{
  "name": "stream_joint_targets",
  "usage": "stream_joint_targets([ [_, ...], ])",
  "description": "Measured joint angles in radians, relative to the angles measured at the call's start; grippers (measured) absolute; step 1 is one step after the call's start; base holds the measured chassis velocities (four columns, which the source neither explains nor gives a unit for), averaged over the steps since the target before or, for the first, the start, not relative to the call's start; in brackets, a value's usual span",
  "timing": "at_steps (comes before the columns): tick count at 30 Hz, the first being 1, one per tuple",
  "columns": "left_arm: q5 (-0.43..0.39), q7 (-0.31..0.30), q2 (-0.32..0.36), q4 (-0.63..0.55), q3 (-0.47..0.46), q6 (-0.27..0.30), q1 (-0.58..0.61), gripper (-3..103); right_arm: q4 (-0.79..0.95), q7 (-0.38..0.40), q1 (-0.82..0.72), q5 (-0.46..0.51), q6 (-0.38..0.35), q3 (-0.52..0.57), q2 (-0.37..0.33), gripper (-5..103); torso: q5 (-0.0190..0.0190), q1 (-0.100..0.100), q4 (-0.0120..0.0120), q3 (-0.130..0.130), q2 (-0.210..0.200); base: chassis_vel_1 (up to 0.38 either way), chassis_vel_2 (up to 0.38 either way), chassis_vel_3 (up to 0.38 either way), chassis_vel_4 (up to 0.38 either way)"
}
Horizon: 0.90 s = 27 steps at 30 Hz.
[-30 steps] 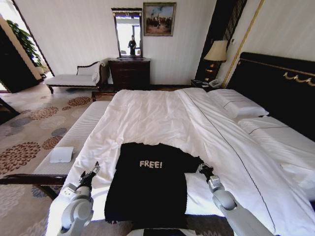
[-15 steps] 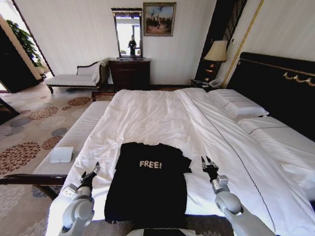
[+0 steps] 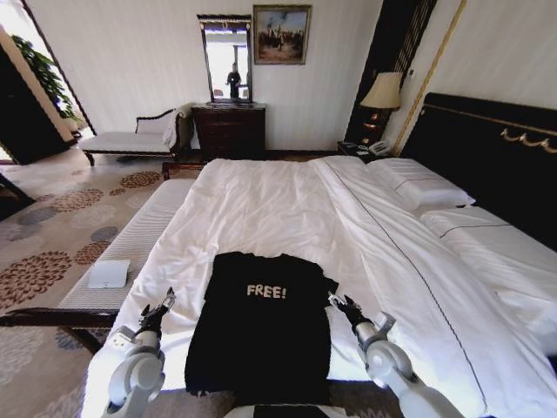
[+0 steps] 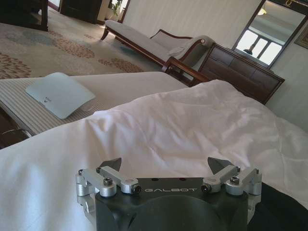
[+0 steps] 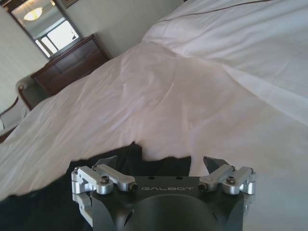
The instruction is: Fold the clothes on the bed.
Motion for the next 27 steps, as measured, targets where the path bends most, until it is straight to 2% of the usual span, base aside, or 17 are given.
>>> stream_joint_targets([
  [5,-0.002,-0.001,0.001,0.007,0.003,0.000,-0.010,100,-0.044,-0.004,0.020,0.067,-0.030,0.047,0.006,100,0.0001,0.000,-0.0003,0.000,0.000,0.000,0.000,0.000,0.000],
  [7,0.000,-0.002,-0.003,0.010,0.010,0.001,-0.017,100,-0.069,-0.034,0.026,0.117,-0.055,0.061,0.001,100,0.0001,0.000,-0.0003,0.000,0.000,0.000,0.000,0.000,0.000],
  [9,0.001,-0.002,-0.005,0.011,0.013,0.002,-0.019,100,-0.075,-0.044,0.027,0.128,-0.061,0.064,-0.001,100,0.0001,0.000,-0.0003,0.000,0.000,0.000,0.000,0.000,0.000],
  [10,0.005,-0.003,-0.008,0.012,0.019,0.005,-0.024,100,-0.098,-0.082,0.032,0.150,-0.075,0.070,-0.004,100,0.0001,0.000,-0.0003,0.000,0.000,0.000,0.000,0.000,0.000],
  [14,0.010,-0.004,-0.012,0.014,0.024,0.009,-0.029,100,-0.127,-0.138,0.036,0.156,-0.082,0.071,-0.008,100,0.0002,0.000,-0.0003,0.000,0.000,0.000,0.000,0.000,0.000],
  [17,0.017,-0.008,-0.013,0.015,0.026,0.013,-0.033,100,-0.178,-0.241,0.055,0.149,-0.078,0.057,-0.007,100,0.0002,0.000,-0.0004,0.000,0.000,0.000,0.000,0.000,0.000],
  [22,0.021,-0.010,-0.012,0.016,0.023,0.015,-0.032,100,-0.223,-0.274,0.088,0.144,-0.067,0.039,0.003,100,0.0002,0.000,-0.0002,0.000,0.000,0.000,0.000,0.000,0.000],
  [23,0.024,-0.011,-0.012,0.015,0.021,0.015,-0.031,100,-0.241,-0.284,0.104,0.141,-0.064,0.032,0.008,103,0.0001,0.000,-0.0002,0.000,0.000,0.000,0.000,0.000,0.000],
  [27,0.029,-0.014,-0.011,0.013,0.018,0.016,-0.028,100,-0.264,-0.299,0.123,0.138,-0.060,0.022,0.015,100,0.0001,0.000,-0.0002,0.000,0.000,0.000,0.000,0.000,0.000],
])
